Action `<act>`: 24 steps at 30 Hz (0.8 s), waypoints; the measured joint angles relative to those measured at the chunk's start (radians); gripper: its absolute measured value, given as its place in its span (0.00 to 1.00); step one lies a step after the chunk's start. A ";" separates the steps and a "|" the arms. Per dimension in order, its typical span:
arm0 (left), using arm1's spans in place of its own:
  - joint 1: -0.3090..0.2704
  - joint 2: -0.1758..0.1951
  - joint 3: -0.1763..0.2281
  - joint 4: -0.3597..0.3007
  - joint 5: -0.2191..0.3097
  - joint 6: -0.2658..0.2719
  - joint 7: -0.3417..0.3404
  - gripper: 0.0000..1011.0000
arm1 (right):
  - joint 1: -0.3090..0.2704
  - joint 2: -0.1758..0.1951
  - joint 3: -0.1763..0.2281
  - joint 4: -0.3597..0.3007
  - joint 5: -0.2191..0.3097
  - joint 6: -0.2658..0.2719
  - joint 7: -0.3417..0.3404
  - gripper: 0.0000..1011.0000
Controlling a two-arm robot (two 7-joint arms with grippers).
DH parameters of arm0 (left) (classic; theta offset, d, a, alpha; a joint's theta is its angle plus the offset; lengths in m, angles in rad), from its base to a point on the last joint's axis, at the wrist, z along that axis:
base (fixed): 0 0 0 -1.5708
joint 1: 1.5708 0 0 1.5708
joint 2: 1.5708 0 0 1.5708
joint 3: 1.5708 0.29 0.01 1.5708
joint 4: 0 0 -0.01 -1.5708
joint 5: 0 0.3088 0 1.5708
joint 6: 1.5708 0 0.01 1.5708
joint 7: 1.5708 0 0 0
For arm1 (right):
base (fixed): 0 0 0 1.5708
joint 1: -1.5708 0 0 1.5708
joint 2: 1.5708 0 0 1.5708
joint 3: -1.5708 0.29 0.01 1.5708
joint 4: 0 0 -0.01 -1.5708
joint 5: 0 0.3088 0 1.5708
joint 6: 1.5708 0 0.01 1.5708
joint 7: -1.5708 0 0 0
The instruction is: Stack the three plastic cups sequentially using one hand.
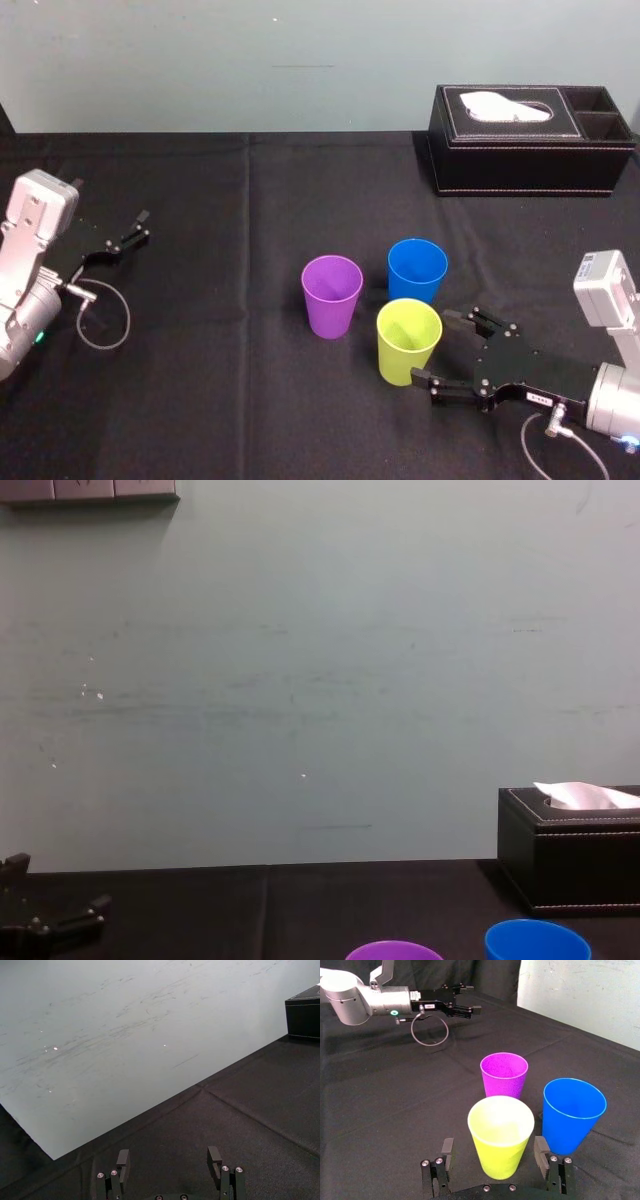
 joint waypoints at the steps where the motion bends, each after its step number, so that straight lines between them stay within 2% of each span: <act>1: 0.000 0.000 0.000 0.000 0.000 0.000 0.000 1.00 | 0.003 -0.002 -0.002 0.002 0.000 -0.001 0.001 0.99; 15: 0.000 0.000 0.000 0.000 0.000 0.000 0.000 1.00 | 0.024 -0.018 -0.022 0.017 -0.006 0.002 0.001 0.99; 24: 0.000 0.000 0.000 0.000 0.000 0.000 0.000 1.00 | 0.019 -0.017 -0.019 0.016 -0.011 0.004 -0.015 0.99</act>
